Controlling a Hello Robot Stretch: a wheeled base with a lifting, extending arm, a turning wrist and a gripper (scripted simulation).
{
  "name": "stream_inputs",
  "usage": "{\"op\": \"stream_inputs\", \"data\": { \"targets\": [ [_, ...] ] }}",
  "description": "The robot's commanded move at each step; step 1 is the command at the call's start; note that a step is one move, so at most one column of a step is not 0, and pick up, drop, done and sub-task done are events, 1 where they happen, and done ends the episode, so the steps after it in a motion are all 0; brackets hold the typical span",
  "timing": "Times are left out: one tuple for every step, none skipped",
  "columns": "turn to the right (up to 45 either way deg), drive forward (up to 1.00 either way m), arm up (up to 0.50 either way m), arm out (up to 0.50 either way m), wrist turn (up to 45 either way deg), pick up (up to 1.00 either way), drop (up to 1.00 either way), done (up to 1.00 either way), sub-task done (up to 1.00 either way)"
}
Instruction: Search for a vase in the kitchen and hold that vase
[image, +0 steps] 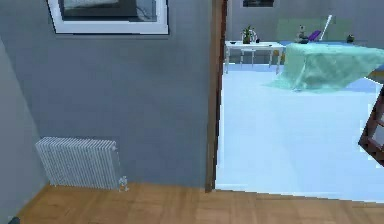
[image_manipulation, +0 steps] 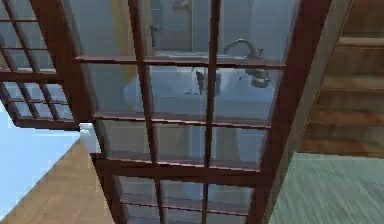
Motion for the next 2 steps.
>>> {"op": "stream_inputs", "data": {
  "targets": [
    [0.0,0.45,0.0,0.0,0.0,0.0,0.0,0.0,0.0],
    [45.0,0.0,0.0,0.0,0.0,0.0,0.0,0.0,0.0]
  ]
}}
